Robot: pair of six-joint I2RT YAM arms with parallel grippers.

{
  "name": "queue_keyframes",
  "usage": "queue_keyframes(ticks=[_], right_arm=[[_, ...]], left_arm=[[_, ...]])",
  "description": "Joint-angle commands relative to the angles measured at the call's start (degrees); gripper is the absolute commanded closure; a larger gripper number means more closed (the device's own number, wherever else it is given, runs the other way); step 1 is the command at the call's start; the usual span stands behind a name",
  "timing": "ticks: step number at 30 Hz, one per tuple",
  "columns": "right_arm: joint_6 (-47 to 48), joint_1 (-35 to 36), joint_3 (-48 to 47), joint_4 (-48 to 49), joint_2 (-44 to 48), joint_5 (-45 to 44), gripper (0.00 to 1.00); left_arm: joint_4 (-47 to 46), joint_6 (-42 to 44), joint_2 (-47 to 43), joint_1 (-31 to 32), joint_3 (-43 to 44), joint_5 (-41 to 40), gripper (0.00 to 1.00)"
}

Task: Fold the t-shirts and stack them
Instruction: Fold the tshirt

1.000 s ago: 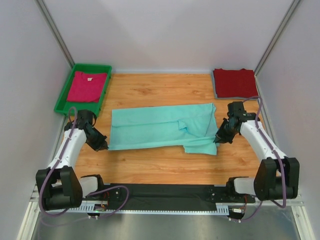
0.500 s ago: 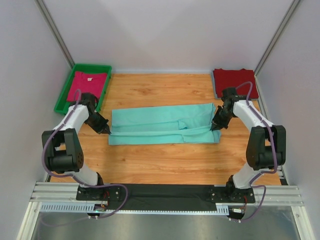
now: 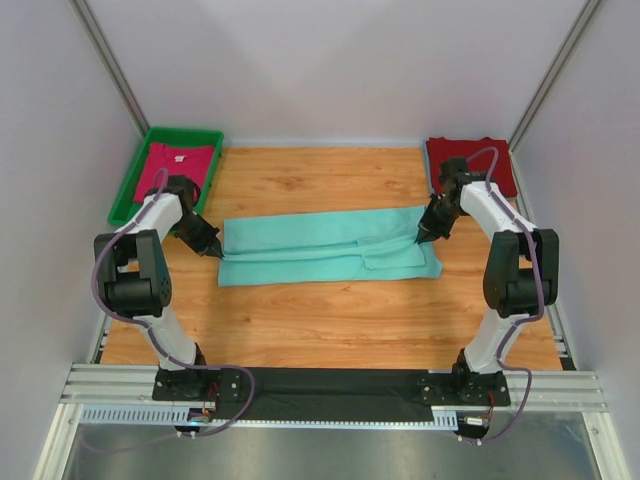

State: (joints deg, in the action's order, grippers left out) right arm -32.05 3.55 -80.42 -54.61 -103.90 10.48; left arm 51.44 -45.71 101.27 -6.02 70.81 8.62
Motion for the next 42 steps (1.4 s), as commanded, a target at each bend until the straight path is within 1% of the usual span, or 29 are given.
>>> queue_keyframes(ticks=[1,7,13,20,22,24,25,27,28,30,31,33,34,35,36,37,39,40,42], right_arm=[[1.0,-0.2,-4.2,-1.0,-2.6,0.7,1.00],[1.2,-0.1,-5.5,0.2,-5.6,1.3,0.99],[1.1,-0.2,-8.3,-0.3,-8.7,1.4,0.99],[1.6,-0.3,-10.3,-0.7,-11.1,0.8,0.98],[2.8,-0.3,-10.1,0.7,-11.4,0.9,0.98],[4.5,-0.6,-10.9,2.2,-11.4,0.7,0.96],[5.4,-0.9,-11.9,2.0,-11.6,0.6,0.89],[6.9,-1.4,-16.6,-1.6,-11.9,-0.8,0.74],[8.5,-1.5,-17.6,-2.8,-11.7,-1.7,0.65],[9.4,-1.5,-16.7,-3.0,-9.0,-3.4,0.59],[9.6,-1.5,-15.7,-2.7,-7.6,-3.1,0.59],[9.2,-0.8,-13.1,-0.4,-4.0,-0.4,0.59],[8.9,0.5,-10.4,0.6,-3.1,1.5,0.59],[8.0,1.7,-9.4,1.7,-2.5,5.6,0.59],[7.4,2.9,-8.5,3.8,-2.4,7.3,0.59],[7.3,6.0,-7.5,4.8,-2.6,8.7,0.59],[7.0,9.5,-7.9,5.8,-4.7,10.4,0.58],[6.7,12.5,-8.4,5.8,-5.6,10.9,0.58],[5.0,14.8,-8.5,7.5,-6.5,11.8,0.58]], left_arm=[[1.3,0.0,2.4,0.0,3.8,-0.4,1.00],[1.9,-0.3,4.6,0.0,5.7,-1.6,1.00],[2.0,-0.1,7.8,0.0,7.8,0.3,1.00],[1.8,-0.7,9.3,0.0,8.4,-0.4,1.00],[1.5,-0.4,9.6,0.0,8.7,-0.3,1.00],[0.5,0.7,8.8,0.1,8.7,1.2,0.88],[0.8,1.7,6.9,0.0,8.6,1.0,0.72],[1.6,2.4,3.9,0.0,6.5,-0.2,0.56],[1.4,3.3,-0.2,0.1,5.3,-0.3,0.50],[0.9,4.3,-4.4,0.4,1.6,-0.9,0.44],[1.0,4.8,-8.2,0.7,0.6,-1.1,0.43],[0.2,6.8,-11.2,1.8,-1.5,-1.2,0.43],[-0.5,7.4,-13.1,3.5,-1.9,-0.8,0.45],[-0.8,8.3,-13.6,4.5,-2.2,-0.6,0.47],[-2.5,8.6,-13.8,5.7,-2.7,0.6,0.48],[-3.5,9.1,-13.2,8.3,-2.9,1.4,0.52],[-4.1,8.4,-11.6,10.7,-2.3,2.5,0.53],[-4.8,8.2,-9.6,11.5,-2.3,3.8,0.57],[-7.0,7.8,-7.8,13.3,-2.6,6.5,0.58]])
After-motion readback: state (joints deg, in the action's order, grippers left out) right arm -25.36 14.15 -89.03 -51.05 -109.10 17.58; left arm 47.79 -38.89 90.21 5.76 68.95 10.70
